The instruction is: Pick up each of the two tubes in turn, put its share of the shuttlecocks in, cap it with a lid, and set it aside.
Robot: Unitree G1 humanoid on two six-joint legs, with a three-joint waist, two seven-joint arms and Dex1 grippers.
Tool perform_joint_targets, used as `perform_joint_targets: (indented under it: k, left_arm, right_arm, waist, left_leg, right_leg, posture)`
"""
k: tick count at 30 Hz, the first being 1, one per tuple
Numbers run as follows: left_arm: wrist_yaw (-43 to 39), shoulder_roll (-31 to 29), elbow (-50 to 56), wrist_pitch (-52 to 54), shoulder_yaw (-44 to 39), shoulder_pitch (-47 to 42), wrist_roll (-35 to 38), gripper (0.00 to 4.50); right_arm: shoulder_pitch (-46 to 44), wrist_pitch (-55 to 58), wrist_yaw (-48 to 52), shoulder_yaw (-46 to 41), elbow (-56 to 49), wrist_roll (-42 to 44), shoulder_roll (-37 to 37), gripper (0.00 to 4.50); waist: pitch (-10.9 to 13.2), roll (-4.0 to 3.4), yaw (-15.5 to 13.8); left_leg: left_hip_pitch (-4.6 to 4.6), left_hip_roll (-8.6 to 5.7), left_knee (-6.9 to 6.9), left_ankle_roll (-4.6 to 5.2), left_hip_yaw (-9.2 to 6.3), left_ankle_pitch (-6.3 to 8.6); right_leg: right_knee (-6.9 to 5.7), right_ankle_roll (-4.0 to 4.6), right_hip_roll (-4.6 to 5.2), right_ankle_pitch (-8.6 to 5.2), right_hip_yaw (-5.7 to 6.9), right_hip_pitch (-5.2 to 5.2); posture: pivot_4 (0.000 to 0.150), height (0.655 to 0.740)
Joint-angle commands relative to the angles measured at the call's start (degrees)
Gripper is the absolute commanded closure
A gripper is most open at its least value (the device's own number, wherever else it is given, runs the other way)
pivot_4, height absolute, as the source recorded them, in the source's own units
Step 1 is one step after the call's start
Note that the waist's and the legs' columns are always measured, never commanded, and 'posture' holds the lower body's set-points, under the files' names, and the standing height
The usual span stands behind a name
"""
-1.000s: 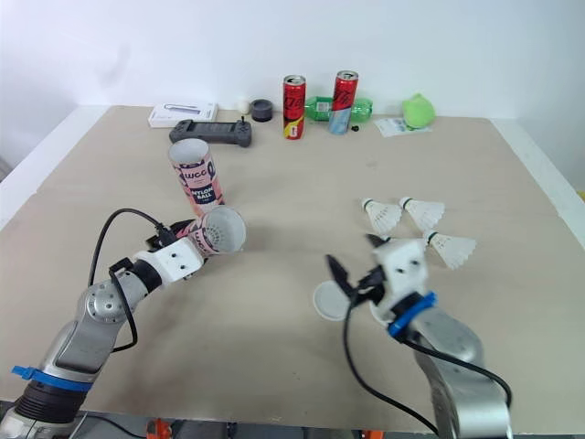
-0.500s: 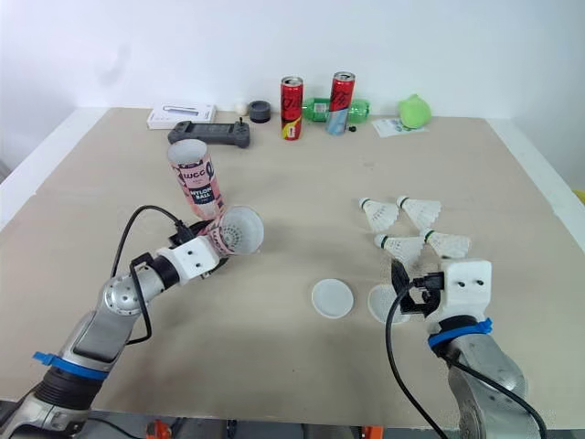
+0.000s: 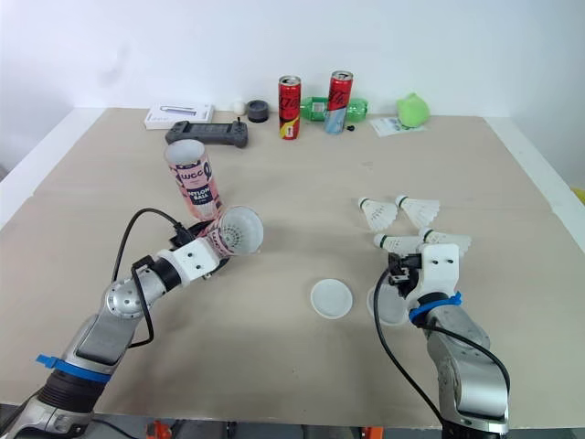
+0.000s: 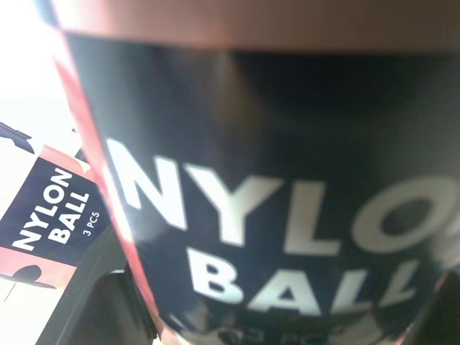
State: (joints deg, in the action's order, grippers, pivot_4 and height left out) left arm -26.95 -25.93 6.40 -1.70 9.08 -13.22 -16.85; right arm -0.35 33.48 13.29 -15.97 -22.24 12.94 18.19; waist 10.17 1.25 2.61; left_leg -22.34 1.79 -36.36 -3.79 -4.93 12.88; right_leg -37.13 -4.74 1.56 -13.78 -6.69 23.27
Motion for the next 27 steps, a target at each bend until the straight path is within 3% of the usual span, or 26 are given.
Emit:
perform_joint_targets:
  k: [1, 7, 12, 20, 23, 27]
  left_arm:
    - [-0.21, -0.20, 0.79, 0.01, 0.77, 1.24, 0.05, 1.32]
    - [-0.31, -0.19, 0.74, 0.44, 0.94, 0.81, 0.08, 1.32]
    - [-0.42, -0.01, -0.40, 1.03, 1.46, -0.48, -0.41, 1.32]
    - [-0.06, 0.43, -2.14, 3.14, 2.34, -3.00, -1.33, 1.32]
    - [-0.10, 0.44, -1.47, 3.68, 2.38, -3.23, -1.19, 1.32]
    - [-0.08, 0.41, -0.64, 4.25, 2.51, -2.89, -1.14, 1.32]
  right_arm:
    - [-0.32, -1.20, 0.27, -0.27, -1.37, -0.12, 1.29, 4.44]
    - [1.02, -1.87, 8.08, -0.41, -9.08, 4.52, 6.20, 4.44]
    - [-4.37, -1.01, 18.39, 3.41, -18.87, 10.82, 14.97, 4.44]
    - [-17.45, -1.70, 23.09, 18.94, -17.83, 6.29, 20.44, 4.44]
    - [-21.33, -6.27, 24.86, 27.35, -14.17, -1.22, 21.16, 4.44]
    - [-22.76, -9.11, 25.18, 29.46, -11.97, -3.28, 19.55, 4.44]
  waist:
    - [0.00, 0.00, 0.00]
    - [0.00, -0.01, 0.00]
    - [0.01, -0.06, 0.05]
    - [0.02, 0.10, 0.00]
    - [0.03, 0.11, 0.03]
    - [0.03, 0.11, 0.00]
  left_leg:
    - [0.00, 0.00, 0.00, 0.00, 0.00, 0.00]
    - [-0.01, 0.00, 0.01, 0.00, 0.00, 0.00]
    - [0.02, 0.01, 0.00, 0.02, 0.00, -0.01]
    - [0.00, 0.00, -0.04, 0.09, -0.02, -0.10]
    - [-0.04, 0.00, -0.04, 0.09, -0.02, -0.10]
    - [-0.06, 0.01, 0.01, 0.09, -0.05, -0.09]
  right_leg:
    - [0.00, 0.01, -0.01, 0.00, 0.00, 0.00]
    - [0.00, 0.00, 0.00, -0.01, -0.01, 0.00]
    - [0.00, -0.06, -0.03, 0.01, -0.02, -0.01]
    - [0.06, 0.01, -0.02, 0.00, -0.01, -0.04]
    - [0.07, -0.21, -0.03, 0.13, -0.01, 0.00]
    - [0.07, -0.17, -0.04, 0.09, 0.01, 0.03]
  posture:
    - [0.150, 0.7400]
    - [0.150, 0.7400]
    - [0.150, 0.7400]
    - [0.150, 0.7400]
    - [0.150, 0.7400]
    - [0.150, 0.7400]
